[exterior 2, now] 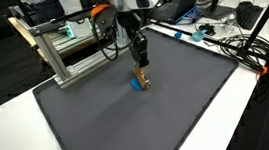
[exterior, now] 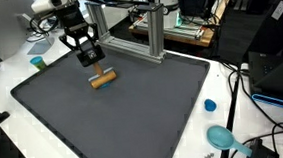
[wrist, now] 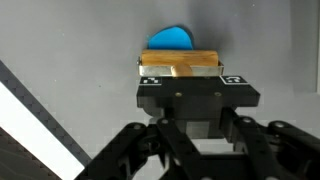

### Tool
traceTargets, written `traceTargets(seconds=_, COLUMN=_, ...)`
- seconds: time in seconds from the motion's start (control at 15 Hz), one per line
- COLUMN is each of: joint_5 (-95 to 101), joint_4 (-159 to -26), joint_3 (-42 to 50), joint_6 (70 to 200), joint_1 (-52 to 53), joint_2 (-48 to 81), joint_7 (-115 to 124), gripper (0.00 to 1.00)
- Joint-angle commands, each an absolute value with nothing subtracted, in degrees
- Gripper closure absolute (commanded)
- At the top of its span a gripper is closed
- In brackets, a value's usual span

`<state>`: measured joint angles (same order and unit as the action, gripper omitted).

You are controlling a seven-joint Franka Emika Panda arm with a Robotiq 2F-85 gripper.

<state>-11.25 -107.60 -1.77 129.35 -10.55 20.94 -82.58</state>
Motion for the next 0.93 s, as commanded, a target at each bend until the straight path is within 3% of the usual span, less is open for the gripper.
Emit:
traceTargets(seconds=0.0, joint_5=-15.6, joint_4=-107.2, joint_3=-4.2, joint_6=128.6, joint_1=-11.0, joint_2=25.5, joint_7=-85.3, gripper=0.79)
traceTargets(seconds=0.87, joint_5=-20.7, joint_4=-105.1, joint_3=-3.3, joint_6=126.9, joint_1=-13.6, joint_2=24.7, joint_7=-84.4, gripper=0.79)
